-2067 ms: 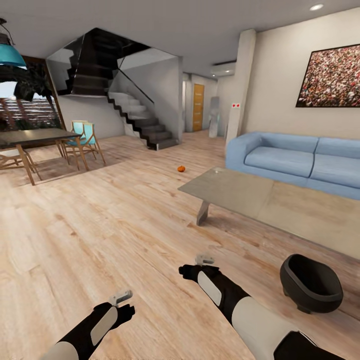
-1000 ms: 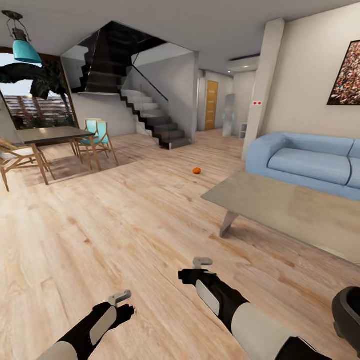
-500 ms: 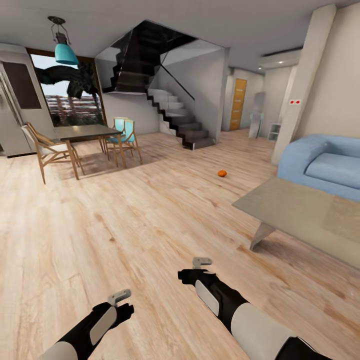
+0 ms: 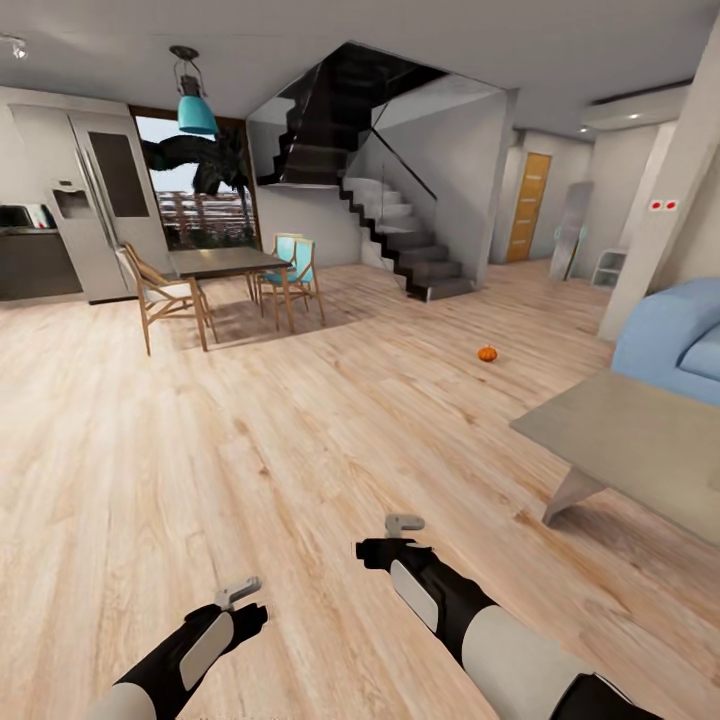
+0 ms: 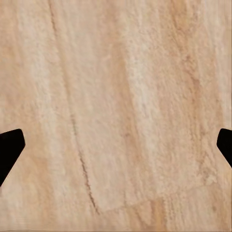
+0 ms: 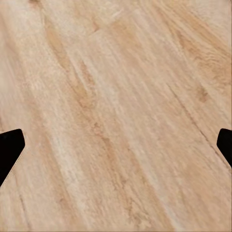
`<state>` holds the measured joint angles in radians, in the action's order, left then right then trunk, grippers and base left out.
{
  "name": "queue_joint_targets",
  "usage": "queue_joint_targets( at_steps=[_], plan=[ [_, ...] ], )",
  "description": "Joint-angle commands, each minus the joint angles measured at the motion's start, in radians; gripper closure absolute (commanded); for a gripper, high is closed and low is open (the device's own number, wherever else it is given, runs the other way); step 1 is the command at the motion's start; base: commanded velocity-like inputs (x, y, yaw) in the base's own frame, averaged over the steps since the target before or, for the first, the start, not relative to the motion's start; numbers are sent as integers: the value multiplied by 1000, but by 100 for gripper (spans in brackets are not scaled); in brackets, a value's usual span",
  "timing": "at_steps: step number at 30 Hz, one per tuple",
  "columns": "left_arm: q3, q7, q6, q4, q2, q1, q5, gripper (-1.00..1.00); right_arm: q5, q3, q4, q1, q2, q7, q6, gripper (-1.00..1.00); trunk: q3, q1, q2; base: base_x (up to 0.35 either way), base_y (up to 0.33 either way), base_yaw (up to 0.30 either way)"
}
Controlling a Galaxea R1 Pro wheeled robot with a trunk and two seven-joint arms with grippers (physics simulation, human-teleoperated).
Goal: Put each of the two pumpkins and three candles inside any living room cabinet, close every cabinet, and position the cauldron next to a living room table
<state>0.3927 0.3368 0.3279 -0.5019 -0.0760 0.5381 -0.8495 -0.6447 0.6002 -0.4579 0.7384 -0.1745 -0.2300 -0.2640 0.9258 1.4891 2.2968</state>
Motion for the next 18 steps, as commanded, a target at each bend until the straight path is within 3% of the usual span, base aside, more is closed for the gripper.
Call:
queue_joint_targets(
  at_steps=[1,6,13,18],
  plan=[
    [7,9,2,-2,-2,0,-10,-100,-6,5,-1,1,0,-8,-3,-100,-2,-4,-7,0,0,278],
    [3,8,1,25,-1,0,-9,-100,-6,4,-1,1,0,-8,-3,-100,-16,-23,-42,0,0,269],
    [2,8,0,34,-1,0,-8,-100,-9,4,-1,1,2,-8,-3,-100,-37,-50,-91,0,0,55],
    [4,8,-1,34,0,0,-7,-100,-6,5,-1,1,0,-8,-3,-100,-37,-50,-91,0,0,171]
  ],
)
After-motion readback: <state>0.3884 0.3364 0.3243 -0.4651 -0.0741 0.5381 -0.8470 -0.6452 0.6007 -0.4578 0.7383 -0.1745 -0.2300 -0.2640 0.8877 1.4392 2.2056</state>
